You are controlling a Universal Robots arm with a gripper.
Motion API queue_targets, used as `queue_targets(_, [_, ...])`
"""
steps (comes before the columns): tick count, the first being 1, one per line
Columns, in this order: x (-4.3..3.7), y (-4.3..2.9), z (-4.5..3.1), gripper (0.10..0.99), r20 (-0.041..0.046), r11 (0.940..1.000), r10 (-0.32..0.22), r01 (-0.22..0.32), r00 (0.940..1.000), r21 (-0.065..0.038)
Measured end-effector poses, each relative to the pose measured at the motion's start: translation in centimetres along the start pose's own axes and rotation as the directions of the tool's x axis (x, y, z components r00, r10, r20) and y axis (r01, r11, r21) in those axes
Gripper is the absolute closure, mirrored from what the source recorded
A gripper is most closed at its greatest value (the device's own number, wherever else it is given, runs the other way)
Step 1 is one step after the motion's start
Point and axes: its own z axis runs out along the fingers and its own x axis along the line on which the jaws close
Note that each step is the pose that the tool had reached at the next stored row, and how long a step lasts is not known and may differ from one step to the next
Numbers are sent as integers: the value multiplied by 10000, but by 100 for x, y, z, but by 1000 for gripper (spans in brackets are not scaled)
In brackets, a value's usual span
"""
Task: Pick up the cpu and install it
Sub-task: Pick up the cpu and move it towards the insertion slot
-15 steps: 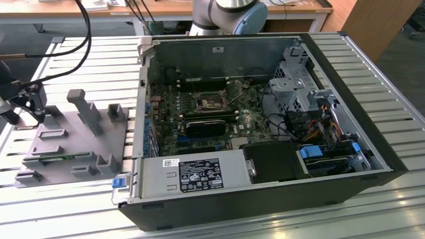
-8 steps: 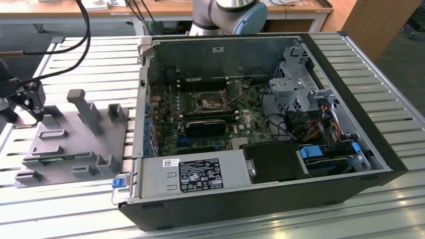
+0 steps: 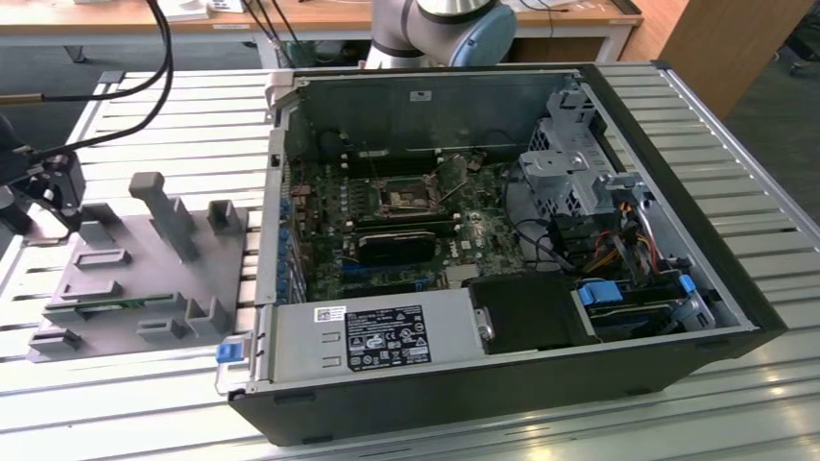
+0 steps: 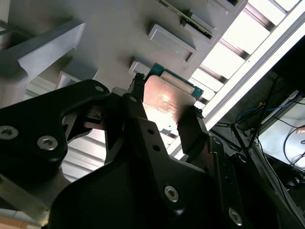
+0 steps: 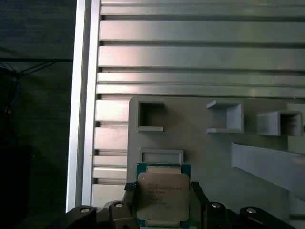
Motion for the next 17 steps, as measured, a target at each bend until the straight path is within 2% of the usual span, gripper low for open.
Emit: queue_targets(17, [3, 8, -93, 553, -1, 10000, 0, 0, 10000, 1])
